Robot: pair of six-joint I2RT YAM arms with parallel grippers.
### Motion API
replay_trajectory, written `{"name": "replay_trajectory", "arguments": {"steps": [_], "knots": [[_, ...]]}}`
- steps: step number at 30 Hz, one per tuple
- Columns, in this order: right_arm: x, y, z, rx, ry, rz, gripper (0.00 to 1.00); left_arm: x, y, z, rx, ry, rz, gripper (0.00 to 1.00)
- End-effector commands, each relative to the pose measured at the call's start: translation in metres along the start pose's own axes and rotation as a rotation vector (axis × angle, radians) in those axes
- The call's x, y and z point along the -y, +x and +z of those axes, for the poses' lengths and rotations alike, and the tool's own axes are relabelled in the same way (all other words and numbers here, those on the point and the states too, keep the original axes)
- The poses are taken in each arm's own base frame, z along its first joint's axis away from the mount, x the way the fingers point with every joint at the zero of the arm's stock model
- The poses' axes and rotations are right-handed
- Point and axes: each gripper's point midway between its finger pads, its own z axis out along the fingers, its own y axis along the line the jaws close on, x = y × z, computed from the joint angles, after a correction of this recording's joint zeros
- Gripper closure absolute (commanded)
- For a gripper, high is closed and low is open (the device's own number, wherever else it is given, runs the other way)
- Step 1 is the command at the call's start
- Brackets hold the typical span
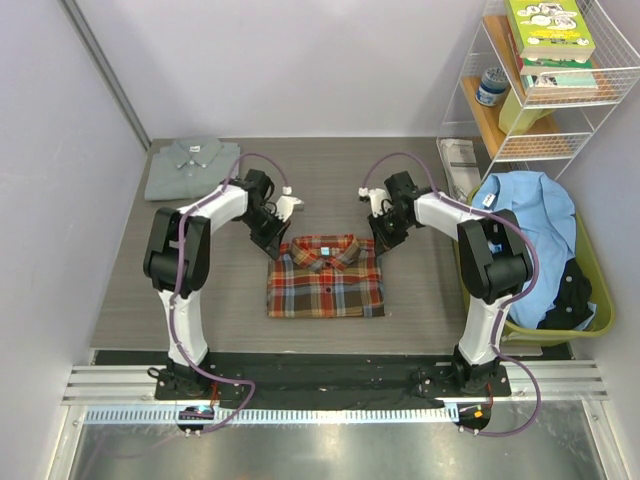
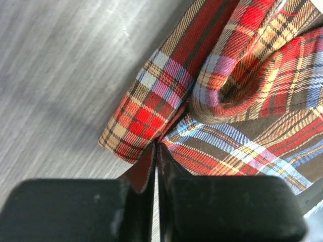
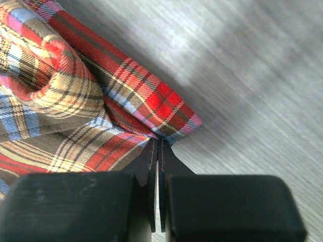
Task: Fold and stack the long sleeve shirts
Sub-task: Fold the shirt
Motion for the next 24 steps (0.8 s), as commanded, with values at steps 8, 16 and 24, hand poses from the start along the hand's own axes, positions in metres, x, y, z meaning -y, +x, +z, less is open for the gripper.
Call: {"name": "replay_trajectory", "arguments": {"steps": [8, 16, 24], "knots": [[-0.017, -0.113, -0.141, 0.373, 0.108, -0.077, 0.29, 0.015, -0.087, -0.173, 0.554, -0.219, 0.07, 0.38], [-0.124, -0.044, -0.137, 0.274, -0.414, 0.078, 0.33, 0.099, -0.06, -0.218, 0.824, -0.126, 0.094, 0.0], [-0.177, 0.021, -0.104, 0.234, -0.739, 0.251, 0.2, 0.195, -0.02, -0.101, 0.551, 0.497, -0.099, 0.0]]}}
